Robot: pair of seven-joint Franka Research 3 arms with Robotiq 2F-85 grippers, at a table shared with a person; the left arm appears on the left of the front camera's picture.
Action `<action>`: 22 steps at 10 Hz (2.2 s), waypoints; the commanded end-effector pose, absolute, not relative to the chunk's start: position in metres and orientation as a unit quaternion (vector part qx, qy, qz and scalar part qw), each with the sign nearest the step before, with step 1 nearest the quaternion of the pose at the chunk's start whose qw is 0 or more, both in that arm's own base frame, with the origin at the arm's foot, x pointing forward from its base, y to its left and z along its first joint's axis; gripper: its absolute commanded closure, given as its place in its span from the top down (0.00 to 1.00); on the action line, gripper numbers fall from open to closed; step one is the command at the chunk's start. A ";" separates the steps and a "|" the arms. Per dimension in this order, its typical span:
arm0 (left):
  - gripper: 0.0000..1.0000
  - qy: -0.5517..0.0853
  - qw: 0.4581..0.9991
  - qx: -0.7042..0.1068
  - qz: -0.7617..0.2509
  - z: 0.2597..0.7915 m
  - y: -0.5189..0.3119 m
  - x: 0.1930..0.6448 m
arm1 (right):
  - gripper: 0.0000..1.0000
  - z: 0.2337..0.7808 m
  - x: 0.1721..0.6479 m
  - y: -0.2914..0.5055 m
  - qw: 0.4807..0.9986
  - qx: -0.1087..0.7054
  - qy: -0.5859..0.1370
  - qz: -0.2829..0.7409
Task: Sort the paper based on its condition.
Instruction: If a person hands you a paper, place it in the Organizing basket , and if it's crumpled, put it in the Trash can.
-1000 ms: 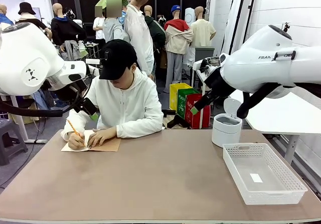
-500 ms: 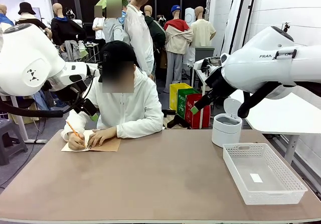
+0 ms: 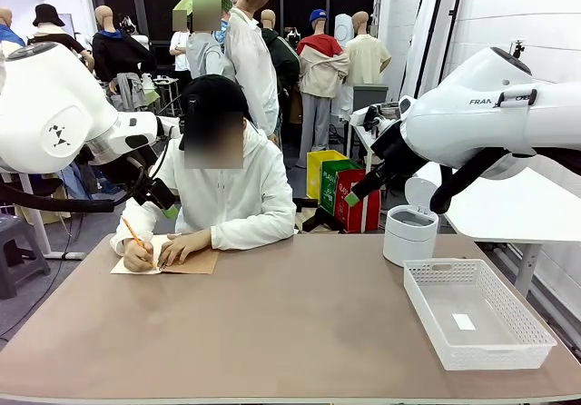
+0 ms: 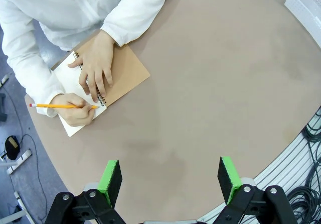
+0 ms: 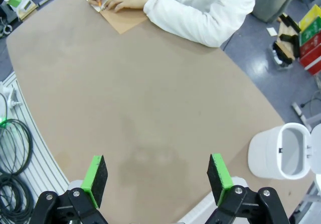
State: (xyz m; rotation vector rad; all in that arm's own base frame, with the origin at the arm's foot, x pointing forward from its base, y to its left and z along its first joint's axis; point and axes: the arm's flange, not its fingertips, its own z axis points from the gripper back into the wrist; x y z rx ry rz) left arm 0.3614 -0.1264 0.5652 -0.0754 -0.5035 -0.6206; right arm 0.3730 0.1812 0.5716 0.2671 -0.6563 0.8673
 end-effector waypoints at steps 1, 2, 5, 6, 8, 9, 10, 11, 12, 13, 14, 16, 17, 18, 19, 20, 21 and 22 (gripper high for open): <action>1.00 -0.247 0.920 -0.037 -0.302 0.567 -0.126 0.361 | 1.00 0.572 0.373 0.181 0.848 0.129 -0.308 0.412; 1.00 -0.247 0.920 -0.037 -0.302 0.567 -0.126 0.361 | 1.00 0.572 0.373 0.181 0.848 0.129 -0.308 0.412; 1.00 -0.247 0.920 -0.037 -0.302 0.567 -0.126 0.361 | 1.00 0.572 0.373 0.181 0.848 0.129 -0.308 0.412; 1.00 -0.247 0.920 -0.037 -0.302 0.567 -0.126 0.361 | 1.00 0.572 0.373 0.181 0.848 0.129 -0.308 0.412; 1.00 -0.247 0.920 -0.037 -0.302 0.567 -0.126 0.361 | 1.00 0.572 0.373 0.181 0.848 0.129 -0.308 0.412; 1.00 -0.247 0.920 -0.037 -0.302 0.567 -0.126 0.361 | 1.00 0.572 0.373 0.181 0.848 0.129 -0.308 0.412; 1.00 -0.247 0.920 -0.037 -0.302 0.567 -0.126 0.361 | 1.00 0.572 0.373 0.181 0.848 0.129 -0.308 0.412; 1.00 -0.247 0.920 -0.037 -0.302 0.567 -0.126 0.361 | 1.00 0.572 0.373 0.181 0.848 0.129 -0.308 0.412; 1.00 -0.247 0.920 -0.037 -0.302 0.567 -0.126 0.361 | 1.00 0.572 0.373 0.181 0.848 0.129 -0.308 0.412; 1.00 -0.247 0.920 -0.037 -0.302 0.567 -0.126 0.361 | 1.00 0.572 0.373 0.181 0.848 0.129 -0.308 0.412; 1.00 -0.247 0.920 -0.037 -0.302 0.567 -0.126 0.361 | 1.00 0.572 0.373 0.181 0.848 0.129 -0.308 0.412; 1.00 -0.247 0.920 -0.037 -0.302 0.567 -0.126 0.361 | 1.00 0.572 0.373 0.181 0.848 0.129 -0.308 0.412; 1.00 -0.247 0.920 -0.037 -0.302 0.567 -0.126 0.361 | 1.00 0.572 0.373 0.181 0.848 0.129 -0.308 0.412; 1.00 -0.247 0.920 -0.037 -0.302 0.567 -0.126 0.361 | 1.00 0.572 0.373 0.181 0.848 0.129 -0.308 0.412; 1.00 -0.247 0.920 -0.037 -0.302 0.567 -0.126 0.361 | 1.00 0.572 0.373 0.181 0.848 0.129 -0.308 0.412; 1.00 -0.247 0.920 -0.037 -0.302 0.567 -0.126 0.361 | 1.00 0.572 0.373 0.181 0.848 0.129 -0.308 0.412; 1.00 -0.247 0.920 -0.037 -0.302 0.567 -0.126 0.361 | 1.00 0.572 0.373 0.181 0.848 0.129 -0.308 0.412; 1.00 -0.247 0.920 -0.037 -0.302 0.567 -0.126 0.361 | 1.00 0.572 0.373 0.181 0.848 0.129 -0.308 0.412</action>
